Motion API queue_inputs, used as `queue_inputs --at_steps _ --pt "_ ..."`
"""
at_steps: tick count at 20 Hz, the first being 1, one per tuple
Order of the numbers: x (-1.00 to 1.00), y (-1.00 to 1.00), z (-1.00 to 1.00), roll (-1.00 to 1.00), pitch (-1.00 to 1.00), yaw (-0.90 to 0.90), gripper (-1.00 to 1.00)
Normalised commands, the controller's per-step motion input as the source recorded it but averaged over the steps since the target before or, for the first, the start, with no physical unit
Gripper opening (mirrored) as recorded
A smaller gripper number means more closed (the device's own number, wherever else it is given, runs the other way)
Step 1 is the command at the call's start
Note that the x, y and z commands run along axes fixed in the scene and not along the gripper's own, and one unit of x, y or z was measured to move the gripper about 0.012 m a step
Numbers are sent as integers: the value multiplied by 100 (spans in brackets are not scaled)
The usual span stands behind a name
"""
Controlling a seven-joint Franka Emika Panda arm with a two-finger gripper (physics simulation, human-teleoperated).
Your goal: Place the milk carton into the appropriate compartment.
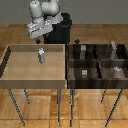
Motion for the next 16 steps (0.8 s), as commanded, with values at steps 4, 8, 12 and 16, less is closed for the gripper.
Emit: queue_inputs --at_steps 4,8,12,16 --pt "0 -25 0 0 0 0 100" --pt "25 0 0 0 0 0 100" --pt "75 0 0 0 0 0 100" --pt "50 0 0 0 0 0 100"
